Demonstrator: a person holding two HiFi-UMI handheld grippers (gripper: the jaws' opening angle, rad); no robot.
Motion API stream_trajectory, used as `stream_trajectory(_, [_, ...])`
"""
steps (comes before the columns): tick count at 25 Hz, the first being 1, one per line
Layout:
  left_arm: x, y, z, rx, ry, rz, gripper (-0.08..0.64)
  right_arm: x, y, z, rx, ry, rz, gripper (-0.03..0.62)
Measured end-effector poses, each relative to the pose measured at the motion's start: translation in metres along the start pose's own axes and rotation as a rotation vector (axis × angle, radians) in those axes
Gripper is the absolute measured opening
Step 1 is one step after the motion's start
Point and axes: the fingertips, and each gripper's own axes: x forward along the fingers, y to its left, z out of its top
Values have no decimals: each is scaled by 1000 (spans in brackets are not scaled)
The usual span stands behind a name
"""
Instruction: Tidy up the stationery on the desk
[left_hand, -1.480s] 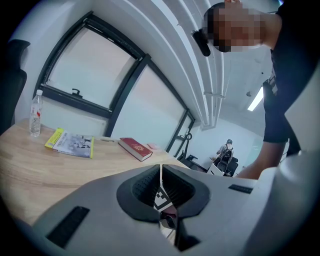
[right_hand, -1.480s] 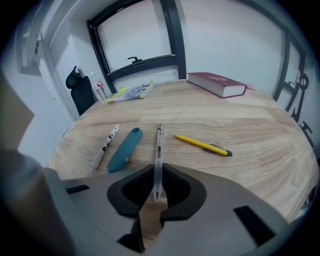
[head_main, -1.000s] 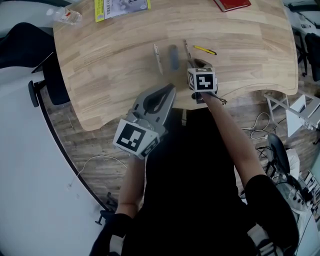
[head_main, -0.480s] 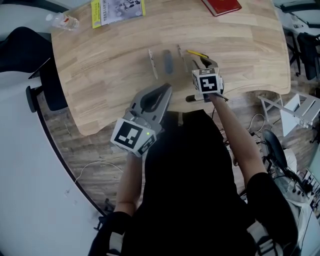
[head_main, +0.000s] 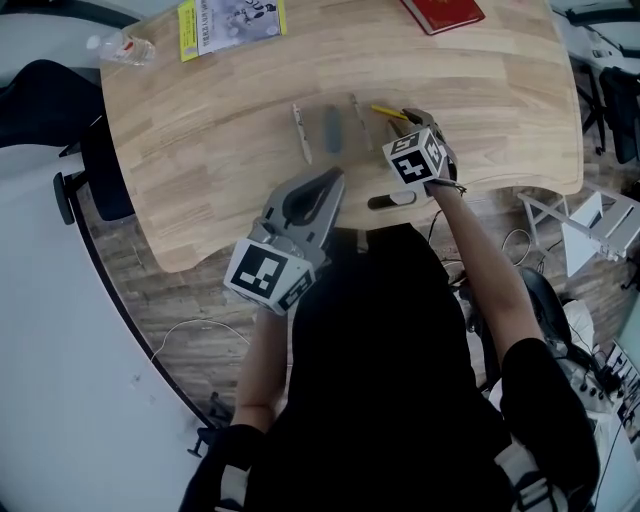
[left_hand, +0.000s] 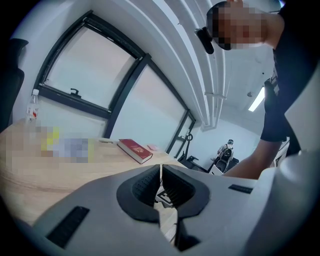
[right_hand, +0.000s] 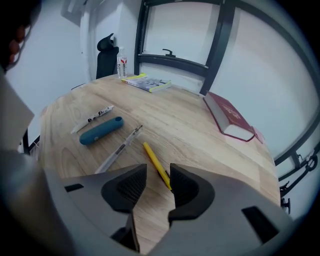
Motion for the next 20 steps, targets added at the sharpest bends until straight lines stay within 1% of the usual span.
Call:
stream_trajectory(6, [10, -2, -1, 0, 6, 10, 40, 10, -3, -3, -12, 16, 31, 140])
stream_trajectory(7, [12, -2, -2, 1, 10, 13, 40, 11, -3, -2, -17, 18, 31, 125])
stream_trajectory(11, [17, -1, -2, -18, 19, 28, 40, 15, -5, -2, -23, 22, 39, 107])
stream_trajectory(13, [19, 0, -1, -18, 20, 28, 40, 16, -5, -2, -27, 24, 41, 75])
stream_trajectory(17, [21, 2, 1, -20, 14, 28, 40, 16, -4, -1, -27, 30, 51, 67])
stream_trajectory(20, [23, 2, 2, -22, 14, 28, 40, 16, -6, -1, 3, 36, 56, 64])
